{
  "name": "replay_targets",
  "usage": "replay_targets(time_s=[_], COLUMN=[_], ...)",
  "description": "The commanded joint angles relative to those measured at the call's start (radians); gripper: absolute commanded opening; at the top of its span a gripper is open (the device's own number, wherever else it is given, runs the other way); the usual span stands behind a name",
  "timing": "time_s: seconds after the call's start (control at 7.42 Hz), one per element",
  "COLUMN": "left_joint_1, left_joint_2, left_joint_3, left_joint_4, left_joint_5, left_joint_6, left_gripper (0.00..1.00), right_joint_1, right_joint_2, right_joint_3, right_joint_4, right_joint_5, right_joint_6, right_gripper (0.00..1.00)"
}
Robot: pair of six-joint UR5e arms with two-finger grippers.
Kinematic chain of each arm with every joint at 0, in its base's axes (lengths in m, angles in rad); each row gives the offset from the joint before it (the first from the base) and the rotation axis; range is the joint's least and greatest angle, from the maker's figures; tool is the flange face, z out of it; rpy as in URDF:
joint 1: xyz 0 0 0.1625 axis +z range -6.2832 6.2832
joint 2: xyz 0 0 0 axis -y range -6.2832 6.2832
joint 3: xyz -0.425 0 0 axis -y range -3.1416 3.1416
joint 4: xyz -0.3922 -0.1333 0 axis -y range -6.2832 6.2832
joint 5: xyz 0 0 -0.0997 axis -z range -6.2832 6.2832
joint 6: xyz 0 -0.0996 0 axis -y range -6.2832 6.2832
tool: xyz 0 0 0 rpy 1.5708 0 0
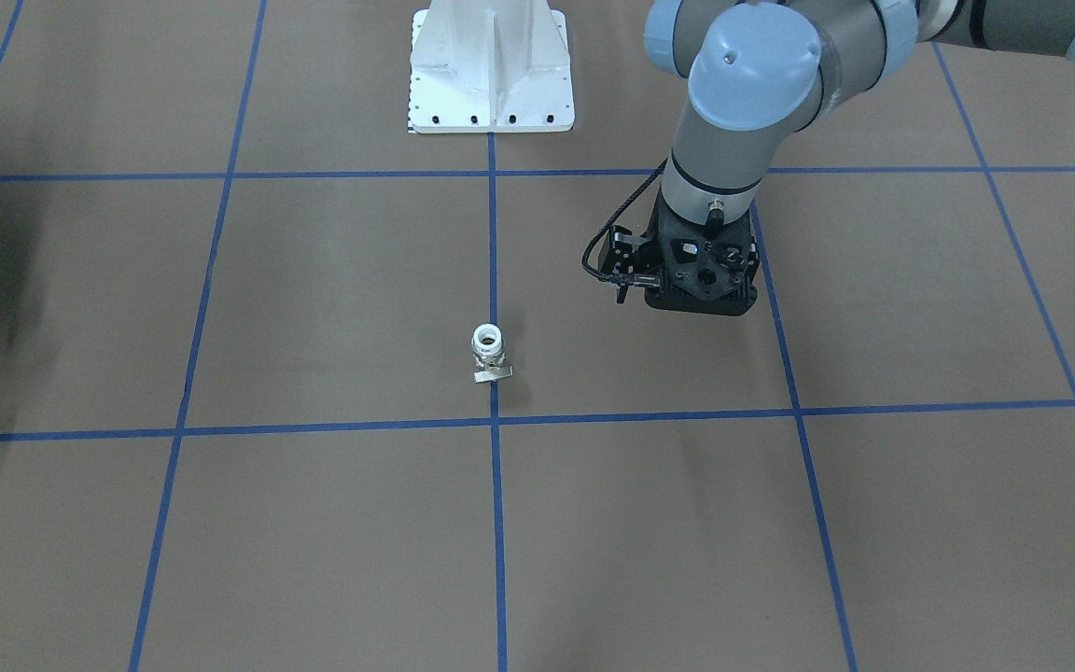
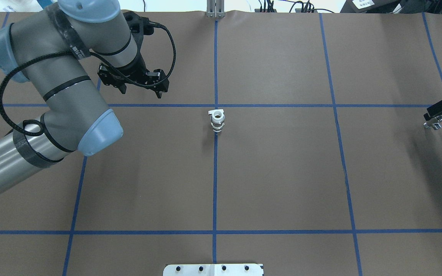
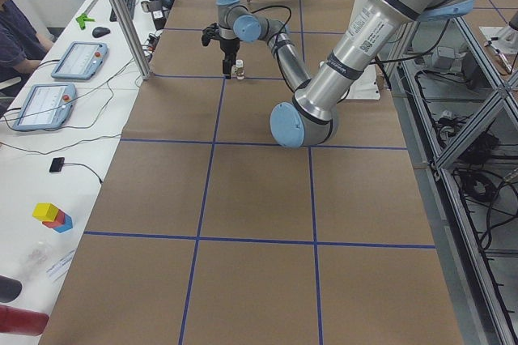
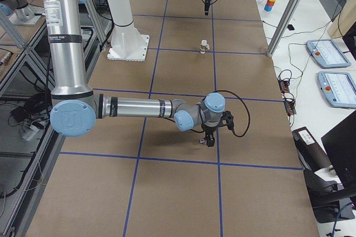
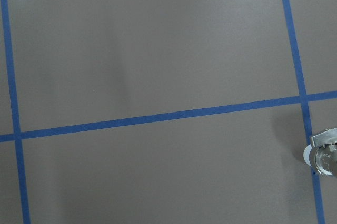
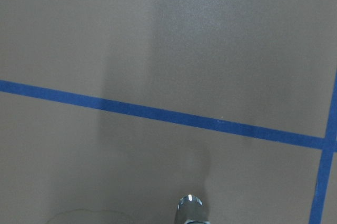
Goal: Assemble PPR valve and pipe with both arms
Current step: 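Lower the right gripper onto the chrome pipe fitting and grasp it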
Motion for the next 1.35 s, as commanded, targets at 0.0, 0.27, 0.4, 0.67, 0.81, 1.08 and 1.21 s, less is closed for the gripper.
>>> replay_targets(time_s=[0.0, 0.27, 0.4, 0.67, 0.81, 1.08, 1.21], left_joint_1=[0.0, 0.0, 0.0, 0.0, 0.0, 0.0, 0.0], left_joint_2=[0.0, 0.002, 0.002, 0.005, 0.005, 0.005, 0.005], left_joint_3=[0.001, 0.003, 0.001, 0.001, 0.0, -0.002, 0.0], left_joint_4=[-0.002, -0.002, -0.002, -0.002, -0.002, 0.0, -0.002], left_joint_5=[0.0, 0.0, 0.0, 0.0, 0.0, 0.0, 0.0], left_joint_6=[0.001, 0.001, 0.001, 0.001, -0.001, 0.001, -0.001], left_gripper=[0.99, 0.99, 0.99, 0.99, 0.99, 0.99, 0.99], right_joint_1=[-0.013, -0.028, -0.035, -0.035, -0.035, -0.035, -0.035], right_joint_2=[0.0, 0.001, 0.001, 0.001, 0.0, 0.0, 0.0], right_joint_3=[-0.002, -0.003, -0.008, -0.029, -0.031, -0.031, -0.034], right_joint_4=[0.0, -0.004, -0.004, 0.0, 0.002, 0.0, 0.0], right_joint_5=[-0.001, -0.004, -0.021, -0.024, -0.024, -0.022, -0.024], right_joint_6=[-0.001, -0.004, -0.009, -0.013, -0.013, -0.015, -0.015], right_gripper=[0.92, 0.88, 0.88, 0.87, 0.86, 0.8, 0.79])
